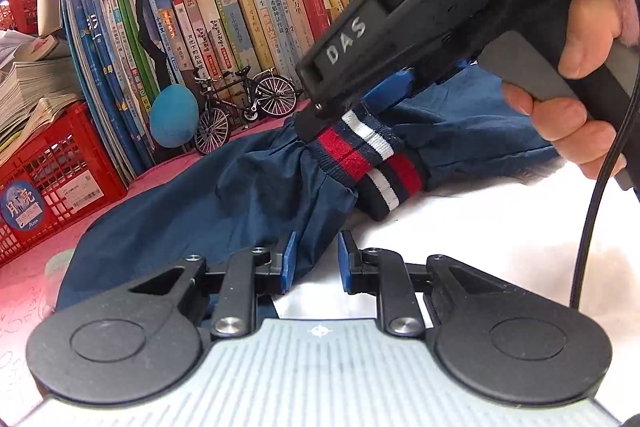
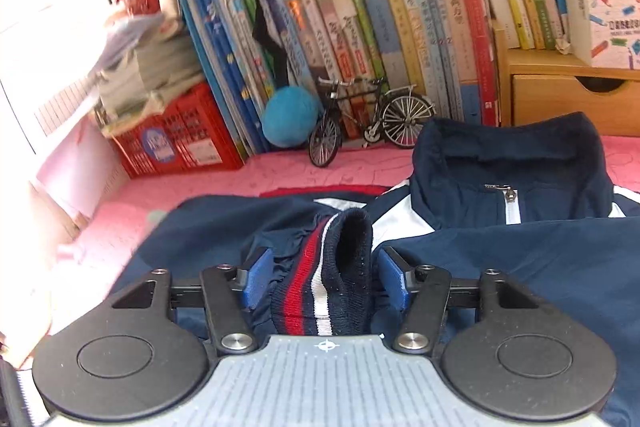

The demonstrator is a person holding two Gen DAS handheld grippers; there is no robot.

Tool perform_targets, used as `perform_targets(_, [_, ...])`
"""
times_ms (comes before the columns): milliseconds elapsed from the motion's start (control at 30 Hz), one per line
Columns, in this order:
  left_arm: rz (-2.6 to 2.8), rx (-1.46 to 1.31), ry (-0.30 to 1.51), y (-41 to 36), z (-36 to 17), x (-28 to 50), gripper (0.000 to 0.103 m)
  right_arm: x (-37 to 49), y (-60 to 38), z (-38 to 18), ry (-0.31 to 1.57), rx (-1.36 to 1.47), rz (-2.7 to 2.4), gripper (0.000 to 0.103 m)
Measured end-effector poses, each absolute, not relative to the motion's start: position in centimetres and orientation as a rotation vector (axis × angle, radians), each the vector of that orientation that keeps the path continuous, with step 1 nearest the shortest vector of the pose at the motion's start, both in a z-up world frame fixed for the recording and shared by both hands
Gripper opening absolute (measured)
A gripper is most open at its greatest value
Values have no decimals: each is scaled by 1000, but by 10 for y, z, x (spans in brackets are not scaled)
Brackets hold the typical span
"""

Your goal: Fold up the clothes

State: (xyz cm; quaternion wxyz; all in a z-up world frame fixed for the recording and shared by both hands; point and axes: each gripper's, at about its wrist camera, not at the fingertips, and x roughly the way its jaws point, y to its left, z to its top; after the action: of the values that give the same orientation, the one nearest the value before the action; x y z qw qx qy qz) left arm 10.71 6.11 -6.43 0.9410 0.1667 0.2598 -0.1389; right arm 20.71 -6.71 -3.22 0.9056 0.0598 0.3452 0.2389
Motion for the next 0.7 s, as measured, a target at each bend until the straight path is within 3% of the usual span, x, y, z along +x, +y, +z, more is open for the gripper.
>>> perform_targets(67, [-279, 336, 531, 62, -65, 106, 22, 202, -62, -32, 688, 96, 490, 18])
perform_targets(133, [-276, 327, 523, 63, -64, 104, 23, 196, -60, -27, 654, 77, 492, 13])
perform_targets(500, [-226, 374, 481, 92, -45, 82, 33, 148, -132, 35, 389, -43, 321, 11])
perform_targets(700, [-152, 408, 547, 106, -60, 78, 39, 164, -189, 5, 474, -38, 167, 12])
